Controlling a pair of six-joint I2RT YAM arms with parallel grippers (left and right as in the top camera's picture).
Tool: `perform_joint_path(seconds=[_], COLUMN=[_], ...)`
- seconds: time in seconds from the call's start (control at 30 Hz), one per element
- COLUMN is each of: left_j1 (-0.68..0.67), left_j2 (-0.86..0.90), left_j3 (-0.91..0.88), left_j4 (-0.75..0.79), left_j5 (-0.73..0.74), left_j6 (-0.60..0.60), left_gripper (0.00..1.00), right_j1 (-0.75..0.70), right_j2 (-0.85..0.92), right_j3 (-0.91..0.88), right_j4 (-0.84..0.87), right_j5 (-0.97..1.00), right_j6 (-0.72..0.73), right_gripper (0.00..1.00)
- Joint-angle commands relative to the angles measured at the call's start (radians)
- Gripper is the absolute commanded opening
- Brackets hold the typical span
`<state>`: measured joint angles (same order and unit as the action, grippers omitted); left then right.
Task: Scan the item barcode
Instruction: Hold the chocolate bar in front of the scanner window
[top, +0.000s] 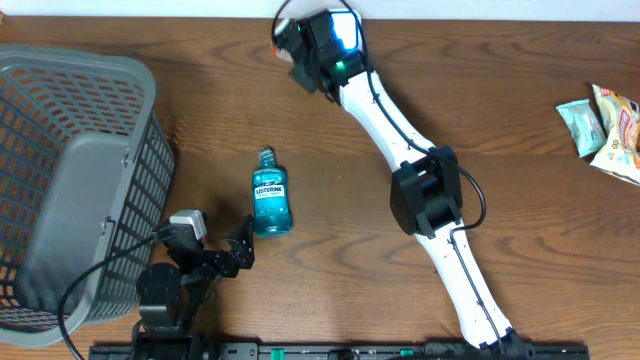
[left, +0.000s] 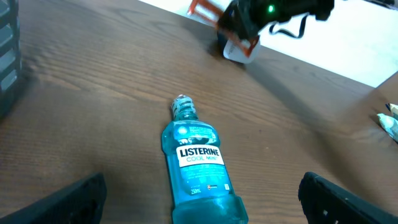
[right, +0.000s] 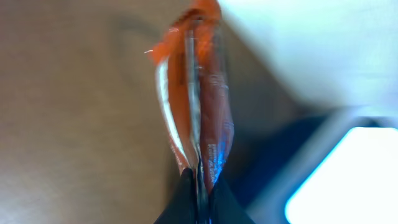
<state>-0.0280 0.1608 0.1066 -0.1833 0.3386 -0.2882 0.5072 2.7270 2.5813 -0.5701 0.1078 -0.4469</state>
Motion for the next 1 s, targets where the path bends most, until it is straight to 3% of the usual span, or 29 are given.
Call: perform_joint_path(seconds=[0.0, 0.27, 0.53, 0.97], left_j1=[0.005, 0.005, 0.005, 0.005], left_j2=[-0.004, -0.004, -0.004, -0.004], left_j3=[0.004, 0.004, 0.004, 0.004], left_j4=[0.0, 0.0, 0.0, 0.0], left_j5=[0.009, 0.009, 0.009, 0.009], left_j6=[-0.002, -0.002, -0.002, -0.002], left_gripper=[0.98, 0.98, 0.98, 0.98], right_j1=[-0.008, -0.023, -0.018, 0.016], right_j2=[-0.052, 0.006, 0.186, 0.243], right_j3=[0.016, 0.014, 0.013, 0.008], right_j4=[0.158, 0.565, 0.954, 1.0], right_j5=[0.216, 0.228, 0.424, 0.496], right_j6=[-0.111, -0.365, -0.544, -0.576], right_gripper=[0.01, 0.01, 0.01, 0.01])
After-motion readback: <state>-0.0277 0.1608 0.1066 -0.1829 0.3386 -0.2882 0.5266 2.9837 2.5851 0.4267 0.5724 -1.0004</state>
